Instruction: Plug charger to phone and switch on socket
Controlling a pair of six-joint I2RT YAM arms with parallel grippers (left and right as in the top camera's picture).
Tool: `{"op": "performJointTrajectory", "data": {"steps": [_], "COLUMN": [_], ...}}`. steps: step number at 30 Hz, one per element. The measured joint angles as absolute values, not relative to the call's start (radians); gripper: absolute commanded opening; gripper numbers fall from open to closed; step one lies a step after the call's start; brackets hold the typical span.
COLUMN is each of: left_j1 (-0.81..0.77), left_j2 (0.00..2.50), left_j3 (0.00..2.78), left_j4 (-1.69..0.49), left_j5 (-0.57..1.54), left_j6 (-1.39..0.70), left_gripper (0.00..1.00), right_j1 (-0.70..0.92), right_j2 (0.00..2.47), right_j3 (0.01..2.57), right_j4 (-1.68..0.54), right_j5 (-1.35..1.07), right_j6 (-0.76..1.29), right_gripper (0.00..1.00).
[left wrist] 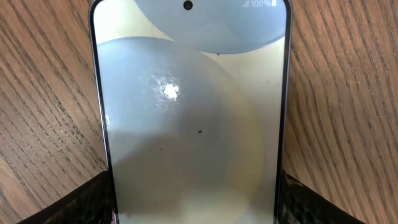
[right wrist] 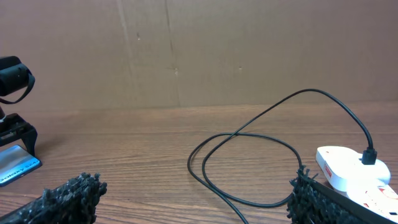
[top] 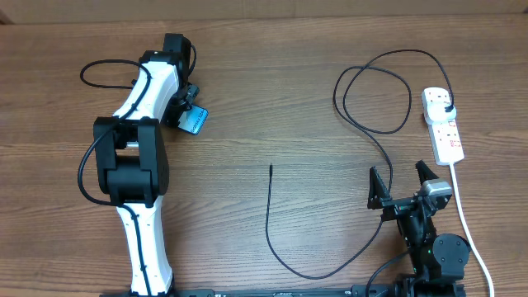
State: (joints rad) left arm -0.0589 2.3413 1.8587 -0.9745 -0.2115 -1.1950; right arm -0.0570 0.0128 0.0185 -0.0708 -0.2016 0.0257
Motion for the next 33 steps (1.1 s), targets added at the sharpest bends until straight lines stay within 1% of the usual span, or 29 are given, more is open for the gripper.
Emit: {"op": "performJointTrajectory", "data": {"steps": [8, 23, 33], "left_j1": [-0.058, -0.057, -0.057], "left_j2": [2.361, 2.415, 2.415], "left_j3": [1.906, 2.102, 2.119], "left_j4": [-1.010, -1.145, -1.164], "left_j5": [-0.198, -0.141, -0.056], "left_j6": [-1.178, -1.122, -1.118], "left_gripper": [0.04, 0.04, 0.04], "right_j1": [-0.057, -0.057, -0.057], "right_j2": [0.013, 0.013, 0.013], "right_j3": [0.019, 0.019, 0.019], "right_j4": [-0.070, -0.071, -0.070], "right_j5": [-0.202, -0.202, -0.202], "right_j6": [0.027, 0.026, 0.026], "right_gripper": [1.00, 1.00, 1.00]}}
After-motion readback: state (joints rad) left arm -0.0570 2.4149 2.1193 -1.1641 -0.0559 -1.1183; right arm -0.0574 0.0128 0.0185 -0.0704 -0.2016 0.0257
